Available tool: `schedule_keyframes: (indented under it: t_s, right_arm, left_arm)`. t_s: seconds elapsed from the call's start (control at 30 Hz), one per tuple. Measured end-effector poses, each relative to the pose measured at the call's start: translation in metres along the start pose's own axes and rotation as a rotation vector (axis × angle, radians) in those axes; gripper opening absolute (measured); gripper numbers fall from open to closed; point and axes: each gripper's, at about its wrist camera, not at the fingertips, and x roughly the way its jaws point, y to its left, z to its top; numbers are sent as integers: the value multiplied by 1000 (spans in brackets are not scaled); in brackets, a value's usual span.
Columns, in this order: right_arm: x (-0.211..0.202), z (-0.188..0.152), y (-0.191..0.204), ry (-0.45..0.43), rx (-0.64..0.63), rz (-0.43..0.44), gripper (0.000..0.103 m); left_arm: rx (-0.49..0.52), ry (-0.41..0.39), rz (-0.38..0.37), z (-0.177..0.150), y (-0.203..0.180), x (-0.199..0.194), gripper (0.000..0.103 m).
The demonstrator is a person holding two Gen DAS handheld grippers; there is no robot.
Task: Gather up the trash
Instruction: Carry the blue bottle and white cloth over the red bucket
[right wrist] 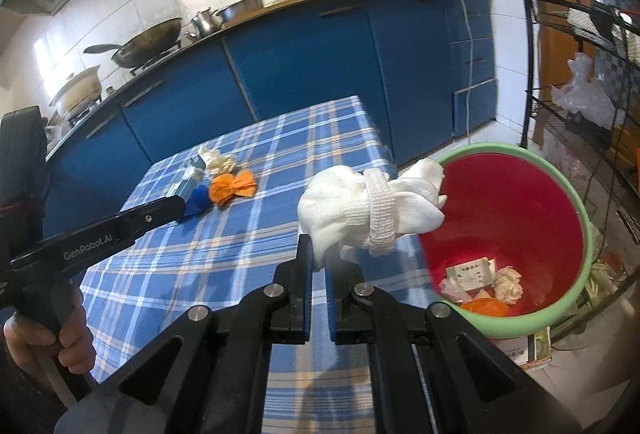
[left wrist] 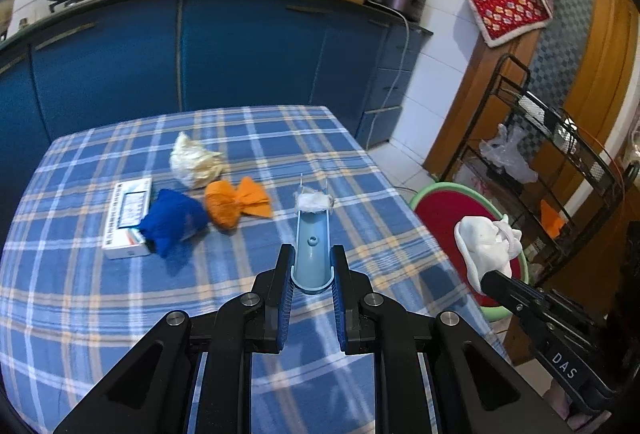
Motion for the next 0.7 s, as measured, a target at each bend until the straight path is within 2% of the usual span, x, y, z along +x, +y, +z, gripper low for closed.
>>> schedule_keyframes:
  t_s: [0.7]
  right_arm:
    - [-9,-3,-82,-6,139,-105,8]
  left_arm:
    - [120,40,-116,11,-84,48,18]
